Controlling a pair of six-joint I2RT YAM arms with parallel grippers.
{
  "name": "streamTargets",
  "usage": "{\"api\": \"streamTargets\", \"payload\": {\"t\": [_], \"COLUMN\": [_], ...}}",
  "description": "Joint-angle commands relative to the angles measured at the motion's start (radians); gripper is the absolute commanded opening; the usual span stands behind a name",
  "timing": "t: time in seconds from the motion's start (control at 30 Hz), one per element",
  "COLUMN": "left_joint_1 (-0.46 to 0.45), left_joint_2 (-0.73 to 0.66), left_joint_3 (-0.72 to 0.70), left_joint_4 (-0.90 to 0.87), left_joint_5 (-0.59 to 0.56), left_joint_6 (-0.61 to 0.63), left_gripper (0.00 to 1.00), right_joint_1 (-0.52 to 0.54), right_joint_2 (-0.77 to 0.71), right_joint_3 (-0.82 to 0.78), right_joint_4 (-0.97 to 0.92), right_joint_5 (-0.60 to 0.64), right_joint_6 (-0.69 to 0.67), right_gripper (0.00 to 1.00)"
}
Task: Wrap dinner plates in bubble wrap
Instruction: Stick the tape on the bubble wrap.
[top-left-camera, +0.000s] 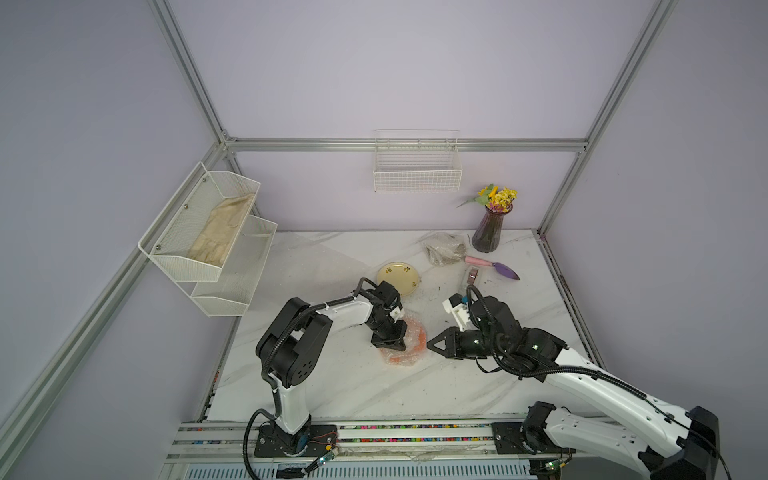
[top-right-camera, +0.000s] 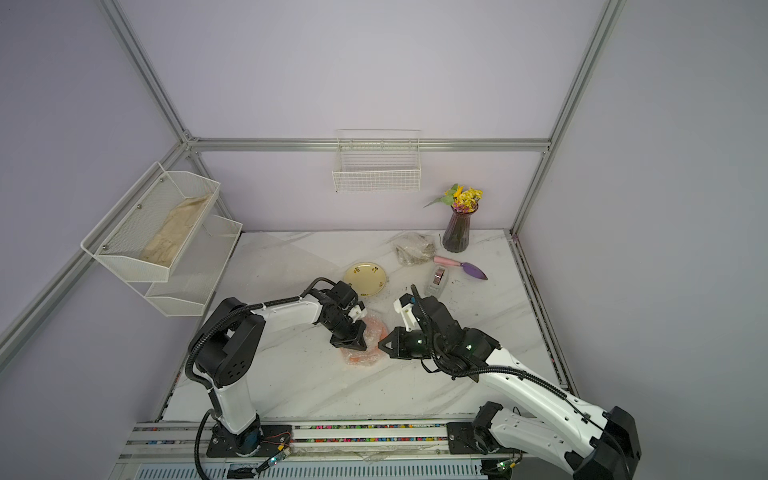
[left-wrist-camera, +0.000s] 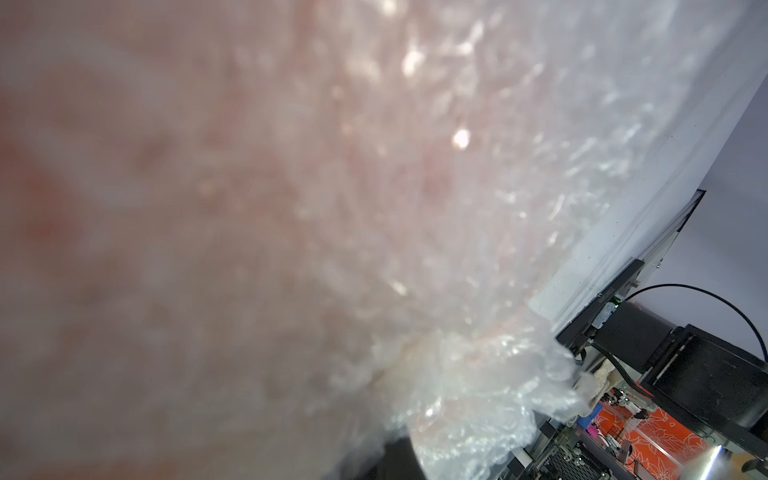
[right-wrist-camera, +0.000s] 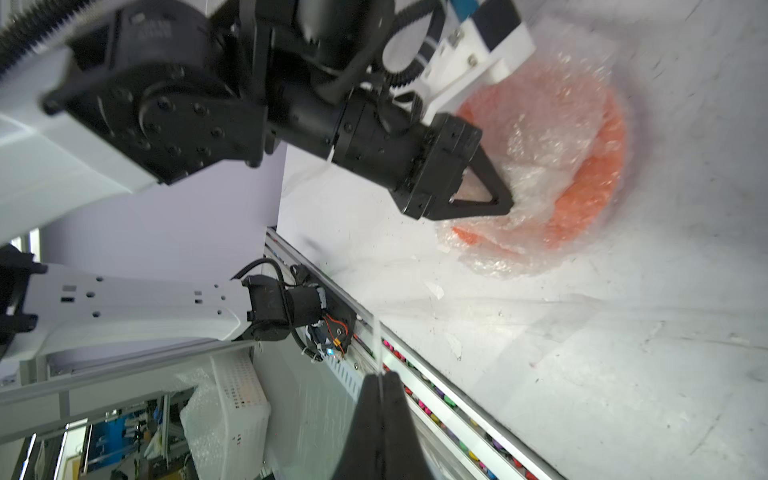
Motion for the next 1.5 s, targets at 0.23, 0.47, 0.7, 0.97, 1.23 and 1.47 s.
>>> {"api": "streamTargets", "payload": {"t": [0.23,0.47,0.7,0.97,1.23,1.47], "left_joint_1": [0.008,0.008,0.008,0.008,0.011,0.016], "left_joint_2": [-0.052,-0.068,-0.068,-0.035,0.002,0.019], "left_joint_3": [-0.060,-0.098,-0.148,-0.155,-0.138,-0.157], "left_joint_4": [0.085,0.099,0.100,0.093,0.058,0.039], "left_joint_5": [0.006,0.041,0.060,0.088,0.086,0.082], "left_joint_6": [0.010,-0.012,-0.036,-0.041,-0.024,-0.015], "left_gripper": [0.04,0.04,0.04,0.04,0.03,0.03], "right_joint_1": [0.055,-0.029,-0.130,-0.182,-0.192,-0.226], "right_joint_2": [0.287,0.467,0.634,0.765,0.838,0.770], "right_joint_3": [0.043,0.080,0.175,0.229,0.188,0.285], "right_joint_4": [0.193,0.290,0.322,0.325,0.304,0.071], "right_joint_5": [0.184,0.210,0.112,-0.007,0.127,0.462], "right_joint_6": [0.007,-0.018,-0.055,-0.107,-0.155,-0.160], "right_gripper": [0.00,0.00,0.00,0.00,0.06,0.25]}}
